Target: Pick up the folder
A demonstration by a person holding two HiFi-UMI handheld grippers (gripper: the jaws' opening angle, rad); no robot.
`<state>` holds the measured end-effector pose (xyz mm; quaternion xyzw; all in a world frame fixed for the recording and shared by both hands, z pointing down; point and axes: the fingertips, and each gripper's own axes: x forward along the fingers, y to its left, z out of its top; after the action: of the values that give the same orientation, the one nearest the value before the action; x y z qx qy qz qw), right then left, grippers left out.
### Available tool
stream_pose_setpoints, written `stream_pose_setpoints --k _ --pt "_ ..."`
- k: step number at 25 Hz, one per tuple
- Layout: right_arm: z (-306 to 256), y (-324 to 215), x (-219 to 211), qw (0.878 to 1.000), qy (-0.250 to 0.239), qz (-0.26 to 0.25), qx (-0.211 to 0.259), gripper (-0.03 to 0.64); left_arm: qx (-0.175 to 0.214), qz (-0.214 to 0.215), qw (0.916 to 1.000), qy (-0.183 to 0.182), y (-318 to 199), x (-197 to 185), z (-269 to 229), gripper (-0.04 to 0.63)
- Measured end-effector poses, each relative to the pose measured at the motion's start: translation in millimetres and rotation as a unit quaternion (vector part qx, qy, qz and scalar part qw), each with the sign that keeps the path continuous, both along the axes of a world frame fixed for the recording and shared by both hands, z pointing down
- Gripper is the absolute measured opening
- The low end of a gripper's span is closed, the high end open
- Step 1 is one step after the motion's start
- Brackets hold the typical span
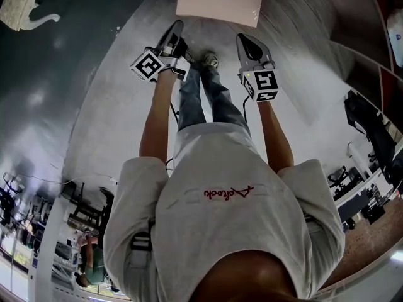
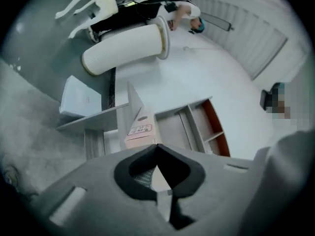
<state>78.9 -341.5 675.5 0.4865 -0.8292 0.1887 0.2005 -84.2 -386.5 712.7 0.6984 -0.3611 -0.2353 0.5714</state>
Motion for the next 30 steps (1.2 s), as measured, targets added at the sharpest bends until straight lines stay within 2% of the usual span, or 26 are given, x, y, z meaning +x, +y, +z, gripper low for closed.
stream_pose_setpoints --k 2,5,7,9,13,19,30 --pt "0.8 1.9 0.2 1.0 0.002 -0.003 -0.001 0.006 -0.019 -0.018 0.9983 0.052 0.8 0.0 0.7 0.0" --pt "1.7 4.3 0.5 1.0 0.004 -0.005 -0.002 0.006 -0.019 -0.023 0.9951 0.094 -0.5 0.7 -0.7 0.004" --pt "4.3 4.4 -2.4 1.0 0.004 -0.006 -0.004 0.006 -0.017 -0.019 0.9915 0.128 -3.9 0.6 -1.7 0.164" --pt "6.5 4.8 -5.2 1.0 0.004 -0.007 -0.005 0.006 -0.015 -0.016 0.9884 0.15 -7.2 0.3 -1.2 0.242" --pt "7.4 6.5 -5.0 1.0 0.004 -0.008 -0.006 0.006 -0.026 -0.019 0.9861 0.163 -13.3 4.6 4.6 0.41" --pt "9.2 9.5 -4.2 1.0 0.007 -0.006 -0.008 0.006 -0.037 -0.021 0.9873 0.153 -30.0 8.4 13.8 0.453" --pt "13.2 9.2 5.7 1.0 0.013 0.004 -0.015 0.006 -0.031 -0.018 0.9873 0.155 -70.5 24.3 7.7 0.457"
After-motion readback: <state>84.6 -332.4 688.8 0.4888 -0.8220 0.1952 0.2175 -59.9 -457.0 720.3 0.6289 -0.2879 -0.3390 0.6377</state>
